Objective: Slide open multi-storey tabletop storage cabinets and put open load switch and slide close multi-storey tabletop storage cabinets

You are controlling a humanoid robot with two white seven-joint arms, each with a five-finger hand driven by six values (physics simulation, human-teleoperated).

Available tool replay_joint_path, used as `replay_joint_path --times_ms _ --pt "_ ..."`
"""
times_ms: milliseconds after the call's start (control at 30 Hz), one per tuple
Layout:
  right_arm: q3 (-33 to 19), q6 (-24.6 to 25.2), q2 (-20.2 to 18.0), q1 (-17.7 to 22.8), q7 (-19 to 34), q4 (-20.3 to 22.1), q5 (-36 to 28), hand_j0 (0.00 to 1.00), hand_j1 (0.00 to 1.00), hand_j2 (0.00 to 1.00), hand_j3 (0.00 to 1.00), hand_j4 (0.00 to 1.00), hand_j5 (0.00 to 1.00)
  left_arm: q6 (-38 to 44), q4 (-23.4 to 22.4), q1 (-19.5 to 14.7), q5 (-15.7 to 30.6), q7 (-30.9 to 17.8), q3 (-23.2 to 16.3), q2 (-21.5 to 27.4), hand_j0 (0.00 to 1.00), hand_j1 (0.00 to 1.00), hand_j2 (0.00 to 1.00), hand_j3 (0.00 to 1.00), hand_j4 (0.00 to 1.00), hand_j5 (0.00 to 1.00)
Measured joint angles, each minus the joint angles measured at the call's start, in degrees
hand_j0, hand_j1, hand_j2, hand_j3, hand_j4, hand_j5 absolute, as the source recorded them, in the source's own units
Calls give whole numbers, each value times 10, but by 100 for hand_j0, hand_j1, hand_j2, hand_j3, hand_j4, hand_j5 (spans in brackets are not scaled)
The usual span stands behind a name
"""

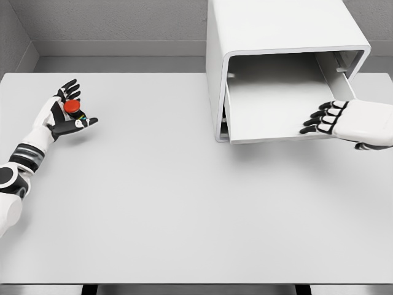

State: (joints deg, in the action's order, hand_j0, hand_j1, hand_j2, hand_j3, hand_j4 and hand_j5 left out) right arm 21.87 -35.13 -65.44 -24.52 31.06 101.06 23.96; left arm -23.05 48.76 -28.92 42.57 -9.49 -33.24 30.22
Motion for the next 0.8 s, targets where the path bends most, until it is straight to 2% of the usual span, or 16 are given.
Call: replay_joint_path --times_ms 33,100,200,233,267,300,367,433,667,800 --pt "0 0 -3 0 0 0 0 98 98 98 98 98 98 2 0 0 2 0 1 -1 90 90 90 90 90 90" --pt "-6 0 -6 0 0 -1 -12 99 99 99 99 99 99 8 2 0 6 -1 5 -2 78 78 78 78 78 78" --pt "-18 0 -8 0 0 -2 -46 99 99 99 99 99 99 12 2 0 11 -4 8 -3 75 75 75 75 75 75" --pt "-20 0 -8 0 0 -4 -60 99 99 99 99 99 99 13 2 0 11 -4 9 -3 69 69 69 69 69 69" --pt "-21 0 -9 0 0 -5 -74 99 99 99 99 99 99 14 3 0 12 -5 9 -4 69 69 69 69 69 69" --pt "-22 0 -9 0 0 -5 -85 99 99 99 99 99 99 14 3 0 13 -4 9 -4 61 61 61 61 61 61" --pt "-24 0 -11 0 0 -6 -98 99 99 99 99 99 99 14 3 0 13 -4 9 -4 60 60 60 60 60 60" --pt "-24 0 -15 0 0 -10 -113 99 99 99 99 99 99 15 3 0 12 -4 9 -4 54 54 54 54 54 54" --pt "-21 0 -18 0 0 -47 -182 100 100 100 100 100 100 14 5 -2 7 -6 6 -4 54 54 54 54 54 54" --pt "-17 0 -15 0 -1 -79 -250 100 100 100 100 100 100 13 7 -3 2 -8 2 -5 55 55 55 55 55 55"
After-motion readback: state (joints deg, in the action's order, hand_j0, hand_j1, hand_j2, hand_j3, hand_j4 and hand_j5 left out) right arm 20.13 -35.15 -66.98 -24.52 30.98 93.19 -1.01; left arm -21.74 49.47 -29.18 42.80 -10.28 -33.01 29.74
